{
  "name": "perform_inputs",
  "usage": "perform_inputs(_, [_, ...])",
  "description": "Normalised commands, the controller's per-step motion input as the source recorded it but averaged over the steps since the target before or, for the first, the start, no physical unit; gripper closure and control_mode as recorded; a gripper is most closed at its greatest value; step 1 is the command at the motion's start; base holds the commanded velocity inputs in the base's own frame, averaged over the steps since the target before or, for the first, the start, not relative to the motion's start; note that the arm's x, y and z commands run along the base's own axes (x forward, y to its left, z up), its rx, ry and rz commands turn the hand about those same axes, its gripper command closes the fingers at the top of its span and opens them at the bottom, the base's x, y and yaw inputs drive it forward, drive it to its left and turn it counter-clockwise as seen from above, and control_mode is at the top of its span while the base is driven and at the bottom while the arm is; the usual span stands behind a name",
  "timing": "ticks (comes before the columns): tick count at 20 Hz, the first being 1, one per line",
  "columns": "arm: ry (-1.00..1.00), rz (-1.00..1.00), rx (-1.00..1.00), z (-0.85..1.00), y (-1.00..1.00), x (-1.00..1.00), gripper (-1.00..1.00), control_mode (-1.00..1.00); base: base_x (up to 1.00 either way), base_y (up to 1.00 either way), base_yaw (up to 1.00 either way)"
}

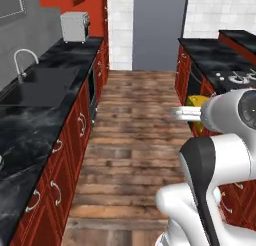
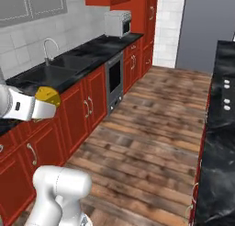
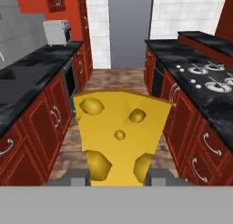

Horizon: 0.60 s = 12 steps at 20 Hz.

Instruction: Pick the cheese from the fridge and the cheese grater from the cabinet and place them next to the salad bowl.

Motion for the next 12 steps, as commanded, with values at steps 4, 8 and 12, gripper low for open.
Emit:
perform_inputs(4, [0.00,0.00,0.00,0.00,0.00,0.00,1.00,1.00,0.20,0.97,0.55])
perform_inputs(8, [0.00,0.00,0.00,0.00,0.00,0.00,1.00,1.00,0.14,0.83,0.62])
perform_inputs(12, [0.00,0.00,0.00,0.00,0.00,0.00,1.00,1.00,0.00,0.37,0.67])
